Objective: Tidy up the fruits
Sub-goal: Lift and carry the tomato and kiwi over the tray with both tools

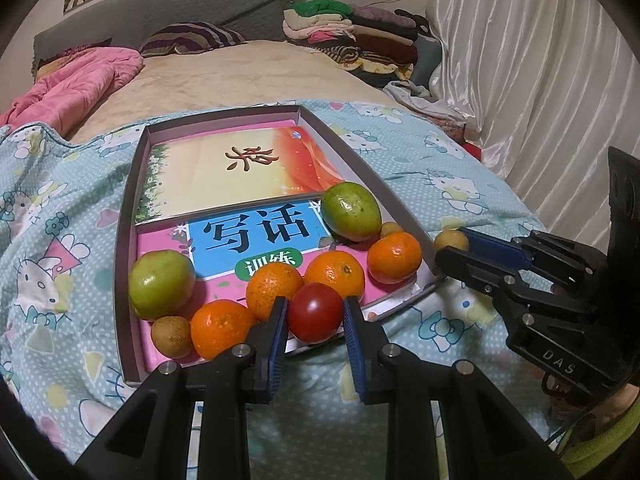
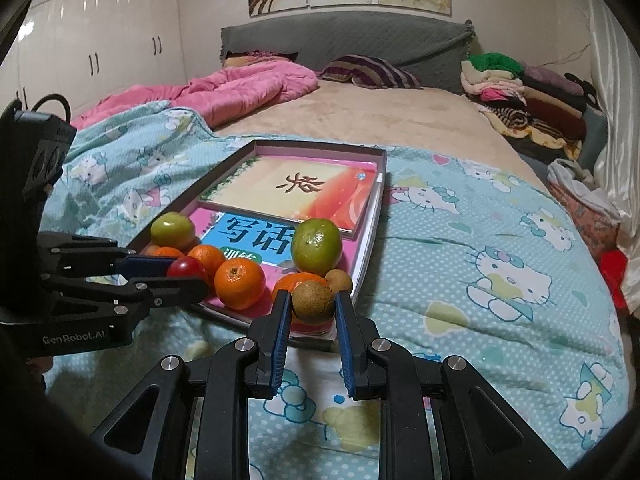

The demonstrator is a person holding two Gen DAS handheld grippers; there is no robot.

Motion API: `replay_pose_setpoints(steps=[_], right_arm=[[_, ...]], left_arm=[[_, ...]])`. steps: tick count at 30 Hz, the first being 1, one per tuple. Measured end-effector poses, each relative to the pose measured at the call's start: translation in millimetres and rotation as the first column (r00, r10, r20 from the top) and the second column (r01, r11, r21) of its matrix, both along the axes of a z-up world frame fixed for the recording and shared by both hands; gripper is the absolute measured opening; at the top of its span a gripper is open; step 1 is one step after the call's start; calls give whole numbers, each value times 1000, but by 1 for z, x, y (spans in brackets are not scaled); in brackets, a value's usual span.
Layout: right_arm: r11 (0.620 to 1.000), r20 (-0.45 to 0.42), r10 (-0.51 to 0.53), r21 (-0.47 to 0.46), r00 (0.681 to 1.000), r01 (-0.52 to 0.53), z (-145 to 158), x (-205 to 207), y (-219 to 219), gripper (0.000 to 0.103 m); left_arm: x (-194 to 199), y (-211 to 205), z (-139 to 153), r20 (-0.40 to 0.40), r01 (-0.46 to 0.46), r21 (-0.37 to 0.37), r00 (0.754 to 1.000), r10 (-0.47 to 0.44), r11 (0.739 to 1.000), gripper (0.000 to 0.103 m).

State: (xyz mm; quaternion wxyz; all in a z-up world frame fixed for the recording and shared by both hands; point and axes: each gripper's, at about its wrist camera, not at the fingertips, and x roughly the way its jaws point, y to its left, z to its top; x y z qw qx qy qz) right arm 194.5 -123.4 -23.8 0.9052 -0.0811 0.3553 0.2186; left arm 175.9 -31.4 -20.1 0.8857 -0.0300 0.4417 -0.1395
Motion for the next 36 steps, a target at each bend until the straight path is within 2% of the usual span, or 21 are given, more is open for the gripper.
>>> replay_pose_setpoints(steps=[19,36], right_arm=[[997,-9,-1,-73,1000,0,-13,4,8,23],[997,1,23,-70,1000,-23,-17,2,16,25]], left_arm=[[4,4,-1,17,-7,11,1000,7,1000,28],[6,11,-2,17,-33,21,999,33,999,28]])
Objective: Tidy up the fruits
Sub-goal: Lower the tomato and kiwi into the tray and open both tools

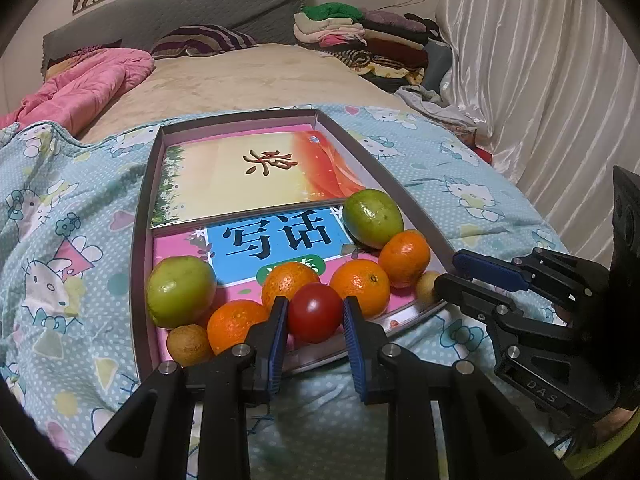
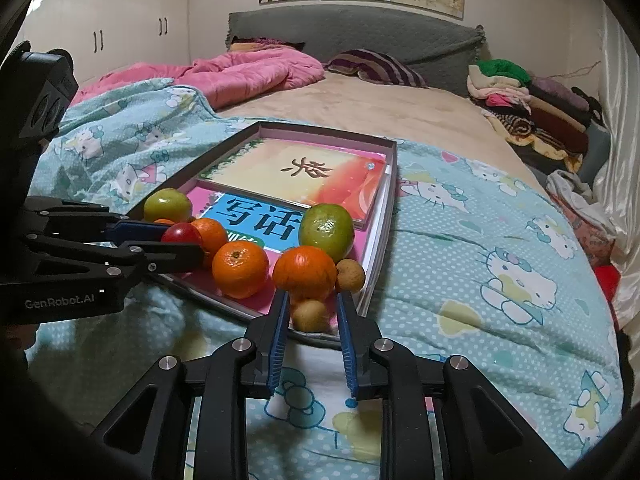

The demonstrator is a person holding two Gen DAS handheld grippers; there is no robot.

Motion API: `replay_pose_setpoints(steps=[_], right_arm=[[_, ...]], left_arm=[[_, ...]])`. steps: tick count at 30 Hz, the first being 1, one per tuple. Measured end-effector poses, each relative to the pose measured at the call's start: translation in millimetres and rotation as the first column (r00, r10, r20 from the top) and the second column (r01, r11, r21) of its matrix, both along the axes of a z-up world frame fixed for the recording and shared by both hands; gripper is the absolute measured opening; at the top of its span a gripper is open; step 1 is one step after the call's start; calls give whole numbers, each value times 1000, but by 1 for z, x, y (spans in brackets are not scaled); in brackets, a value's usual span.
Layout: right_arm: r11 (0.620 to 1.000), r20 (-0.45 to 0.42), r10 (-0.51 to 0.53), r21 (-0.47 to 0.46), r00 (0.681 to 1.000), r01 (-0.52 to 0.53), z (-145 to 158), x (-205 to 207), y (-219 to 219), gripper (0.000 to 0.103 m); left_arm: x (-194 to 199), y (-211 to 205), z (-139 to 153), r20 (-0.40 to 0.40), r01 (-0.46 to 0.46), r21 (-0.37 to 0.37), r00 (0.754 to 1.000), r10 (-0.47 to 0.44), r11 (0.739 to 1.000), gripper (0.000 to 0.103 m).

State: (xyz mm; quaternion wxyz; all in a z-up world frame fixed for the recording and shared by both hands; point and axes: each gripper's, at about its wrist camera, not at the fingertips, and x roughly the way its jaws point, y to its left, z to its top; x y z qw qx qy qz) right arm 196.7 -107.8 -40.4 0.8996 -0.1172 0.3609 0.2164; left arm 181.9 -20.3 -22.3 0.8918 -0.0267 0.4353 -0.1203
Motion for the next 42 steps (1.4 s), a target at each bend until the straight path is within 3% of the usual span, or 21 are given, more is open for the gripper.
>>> replay_pose_setpoints(steps=[5,9,17,20,42], right_arm=[[1000,-3,3,8,1000,-3,0,0,-1,27],[1000,-1,6,8,1000,-6,1,-1,0,35],[1000,3,10,16,1000,-10,4,-4,1,37],[1000,2,8,18,1000,-8,4,-4,1,44],[1000,4,-4,9,1000,4,4,-6,-3,54]], left_arm=[[0,0,0,0,0,2,1000,0,1000,28],[0,0,0,0,0,1,1000,0,1000,28],[0,-1,0,-1,3,2,1000,-3,1000,28],[0,-1,0,-1,3,2,1000,-3,1000,28],[-3,-3,2,-3,4,-9,1000,-4,1000,28]])
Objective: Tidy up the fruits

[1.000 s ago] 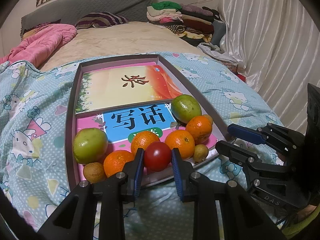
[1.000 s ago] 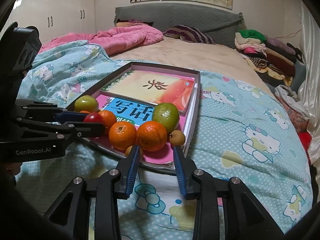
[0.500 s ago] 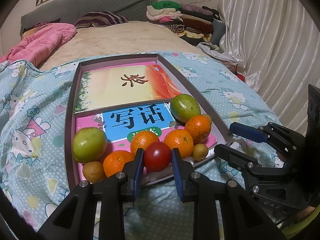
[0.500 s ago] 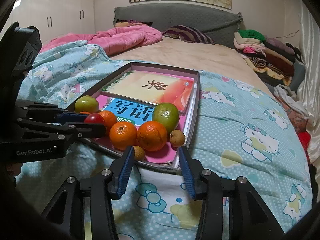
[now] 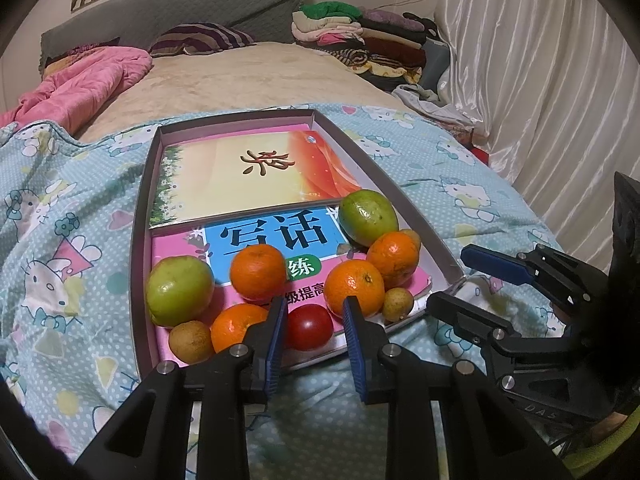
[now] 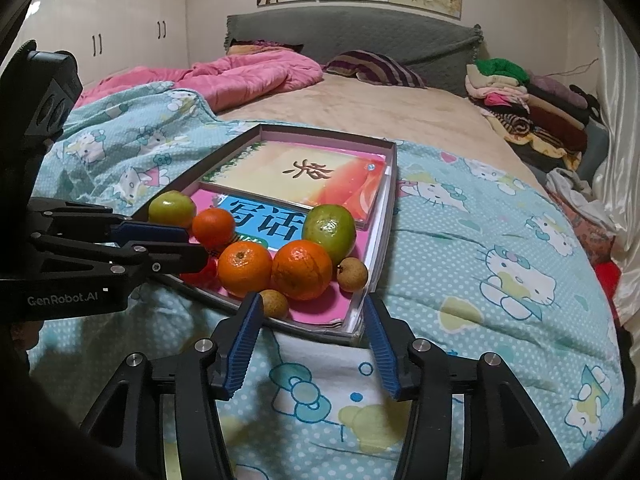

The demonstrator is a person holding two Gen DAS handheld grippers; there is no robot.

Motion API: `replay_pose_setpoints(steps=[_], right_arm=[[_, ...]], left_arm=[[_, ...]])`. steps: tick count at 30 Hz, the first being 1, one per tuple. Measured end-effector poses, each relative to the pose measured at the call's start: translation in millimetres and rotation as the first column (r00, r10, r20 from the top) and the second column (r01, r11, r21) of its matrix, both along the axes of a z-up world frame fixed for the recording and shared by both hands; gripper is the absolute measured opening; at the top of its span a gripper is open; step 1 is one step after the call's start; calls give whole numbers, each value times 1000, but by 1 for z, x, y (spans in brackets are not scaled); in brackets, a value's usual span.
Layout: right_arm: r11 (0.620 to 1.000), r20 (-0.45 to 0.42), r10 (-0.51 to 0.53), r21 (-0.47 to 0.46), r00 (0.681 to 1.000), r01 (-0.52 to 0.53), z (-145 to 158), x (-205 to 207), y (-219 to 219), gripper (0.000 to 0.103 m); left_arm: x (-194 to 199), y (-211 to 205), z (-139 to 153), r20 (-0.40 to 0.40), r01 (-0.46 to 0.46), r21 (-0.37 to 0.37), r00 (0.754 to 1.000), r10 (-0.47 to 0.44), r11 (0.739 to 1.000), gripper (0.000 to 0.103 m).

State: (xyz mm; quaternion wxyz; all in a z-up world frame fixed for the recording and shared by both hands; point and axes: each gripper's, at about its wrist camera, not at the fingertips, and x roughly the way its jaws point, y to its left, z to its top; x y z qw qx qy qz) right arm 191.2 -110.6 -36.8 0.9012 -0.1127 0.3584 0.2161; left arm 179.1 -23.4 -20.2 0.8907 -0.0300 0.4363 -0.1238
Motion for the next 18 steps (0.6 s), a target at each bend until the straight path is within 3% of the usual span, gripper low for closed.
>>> replay_pose_setpoints(steps=[18], right_arm=[[999,13,-33,31,999,32,5,-2,-7,62]], left_arm=[[-6,11,17,33,-36,-2,999,36,999,54]])
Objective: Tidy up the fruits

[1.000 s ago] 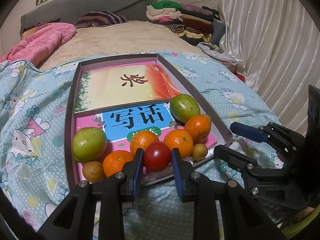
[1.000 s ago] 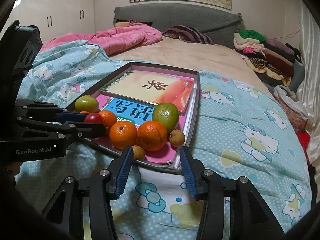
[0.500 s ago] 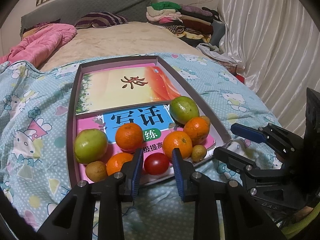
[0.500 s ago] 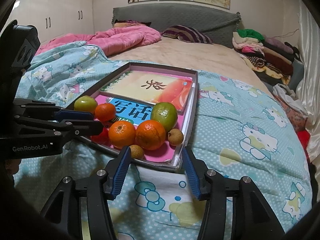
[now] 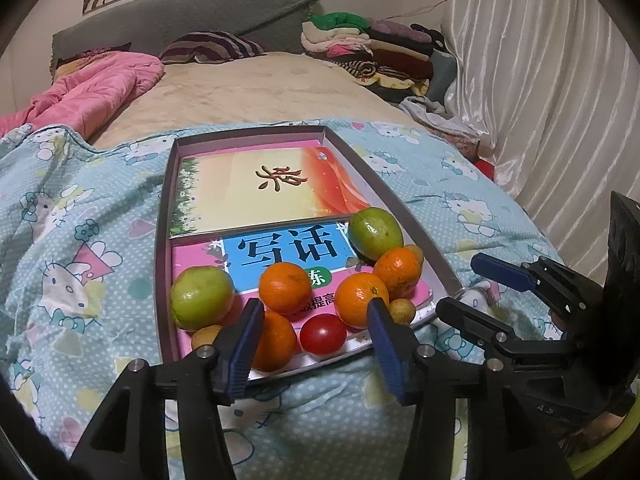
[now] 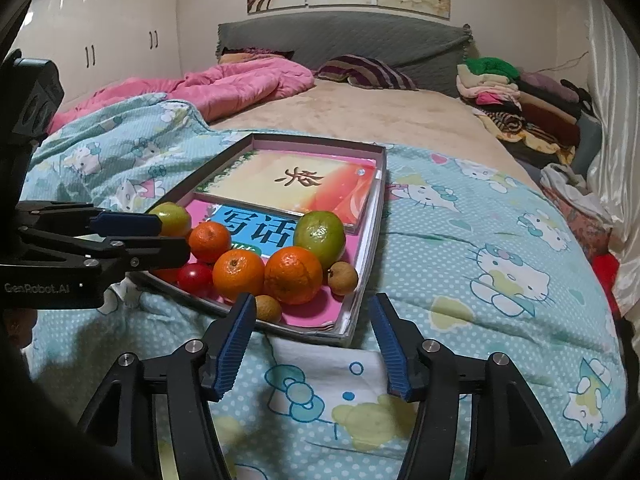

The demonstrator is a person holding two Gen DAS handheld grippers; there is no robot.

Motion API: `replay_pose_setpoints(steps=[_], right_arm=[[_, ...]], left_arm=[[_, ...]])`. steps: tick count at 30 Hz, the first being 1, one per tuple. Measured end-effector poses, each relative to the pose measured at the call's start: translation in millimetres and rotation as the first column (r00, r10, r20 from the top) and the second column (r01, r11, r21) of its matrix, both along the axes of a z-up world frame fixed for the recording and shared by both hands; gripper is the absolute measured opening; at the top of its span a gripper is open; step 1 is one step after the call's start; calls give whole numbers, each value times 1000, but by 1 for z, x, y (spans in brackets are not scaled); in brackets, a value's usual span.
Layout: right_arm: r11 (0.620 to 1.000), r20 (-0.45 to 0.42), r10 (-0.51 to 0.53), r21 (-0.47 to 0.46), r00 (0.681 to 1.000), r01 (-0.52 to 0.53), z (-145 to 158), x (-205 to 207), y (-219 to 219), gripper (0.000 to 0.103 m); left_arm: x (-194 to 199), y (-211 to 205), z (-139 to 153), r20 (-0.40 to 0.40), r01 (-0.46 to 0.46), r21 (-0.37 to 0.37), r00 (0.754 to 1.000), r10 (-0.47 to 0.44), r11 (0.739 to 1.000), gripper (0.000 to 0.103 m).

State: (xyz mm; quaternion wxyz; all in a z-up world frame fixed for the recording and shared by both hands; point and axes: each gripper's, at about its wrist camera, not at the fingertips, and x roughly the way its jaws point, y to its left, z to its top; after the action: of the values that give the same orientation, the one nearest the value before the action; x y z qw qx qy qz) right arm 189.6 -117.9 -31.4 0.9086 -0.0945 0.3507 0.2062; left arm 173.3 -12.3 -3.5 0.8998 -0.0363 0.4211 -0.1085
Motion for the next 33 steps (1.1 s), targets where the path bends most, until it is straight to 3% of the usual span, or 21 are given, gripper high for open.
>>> replay_pose_setpoints(steps=[5,18,23,33], right_arm=[[1000,13,-7,12,1000,7,3,-2,-1,69],[999,35,-40,29,999,39,8,-9,-6,73],[998,57,-41,55,997,38,15,-18,-9,74],[992,119,-53,122,992,38,33,-36,-8,80]], left_arm=[[-4,0,3,11,-9,9,1000,9,1000,61],[-13,11,9,24,-64,21,998,64,998,76],[-22,14,14,43,-83,26,996,82,996,88],[-43,14,24,87,-112,43,990,108,993,91]])
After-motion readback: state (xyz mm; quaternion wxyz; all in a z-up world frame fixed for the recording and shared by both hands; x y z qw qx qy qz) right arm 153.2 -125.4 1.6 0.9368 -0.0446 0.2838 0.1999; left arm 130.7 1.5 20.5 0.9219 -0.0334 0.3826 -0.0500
